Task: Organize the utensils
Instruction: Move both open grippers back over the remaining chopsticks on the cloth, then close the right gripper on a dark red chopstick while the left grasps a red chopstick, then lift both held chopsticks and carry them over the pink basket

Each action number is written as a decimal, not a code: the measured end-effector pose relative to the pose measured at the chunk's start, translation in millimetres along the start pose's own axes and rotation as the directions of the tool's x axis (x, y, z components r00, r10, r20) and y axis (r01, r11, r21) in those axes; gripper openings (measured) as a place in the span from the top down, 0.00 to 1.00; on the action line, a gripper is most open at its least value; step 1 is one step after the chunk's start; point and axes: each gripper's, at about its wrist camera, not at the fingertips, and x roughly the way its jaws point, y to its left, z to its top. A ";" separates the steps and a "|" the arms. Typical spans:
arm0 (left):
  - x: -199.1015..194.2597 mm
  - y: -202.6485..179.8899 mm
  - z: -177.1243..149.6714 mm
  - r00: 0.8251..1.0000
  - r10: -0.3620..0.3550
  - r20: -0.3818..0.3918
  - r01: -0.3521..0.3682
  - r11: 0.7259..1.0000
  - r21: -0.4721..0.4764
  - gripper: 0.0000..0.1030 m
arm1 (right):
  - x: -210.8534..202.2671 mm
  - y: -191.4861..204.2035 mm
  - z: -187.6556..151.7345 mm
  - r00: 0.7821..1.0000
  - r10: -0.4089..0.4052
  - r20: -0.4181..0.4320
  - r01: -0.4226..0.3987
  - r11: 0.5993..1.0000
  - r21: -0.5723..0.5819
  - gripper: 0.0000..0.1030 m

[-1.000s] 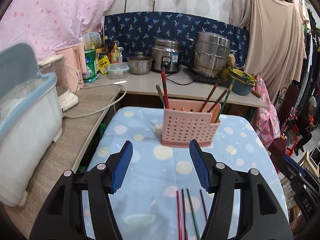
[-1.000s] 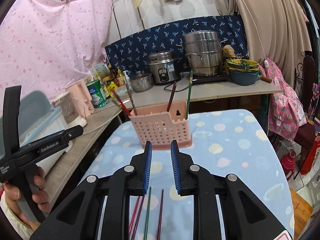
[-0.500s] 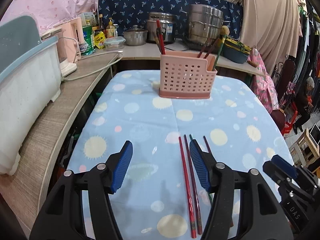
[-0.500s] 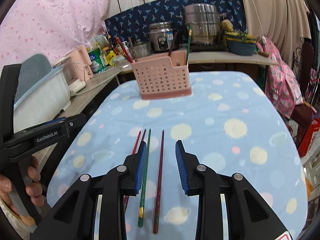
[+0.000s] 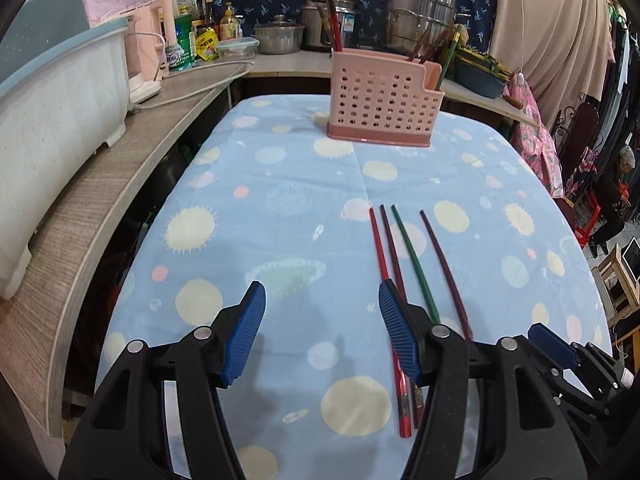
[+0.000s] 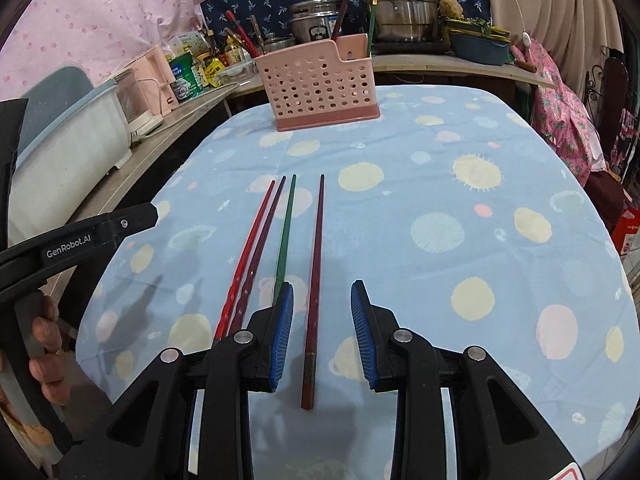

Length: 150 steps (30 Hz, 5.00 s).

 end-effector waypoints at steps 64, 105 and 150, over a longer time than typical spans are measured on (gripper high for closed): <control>32.5 -33.9 -76.5 0.984 -0.019 -0.177 0.037 0.994 0.101 0.36 | 19.0 4.2 -43.8 0.996 -0.049 -0.070 0.047 0.999 -0.028 0.93; -38.9 3.6 43.6 0.995 -0.092 0.039 0.093 0.995 -0.031 0.93 | -61.8 -13.0 80.0 0.978 0.013 0.209 -0.020 0.999 0.031 0.94; -17.7 -8.3 348.5 0.892 -0.068 0.448 0.117 0.990 -0.082 0.93 | -36.7 -21.7 407.0 0.787 0.106 0.608 -0.182 0.981 0.064 0.94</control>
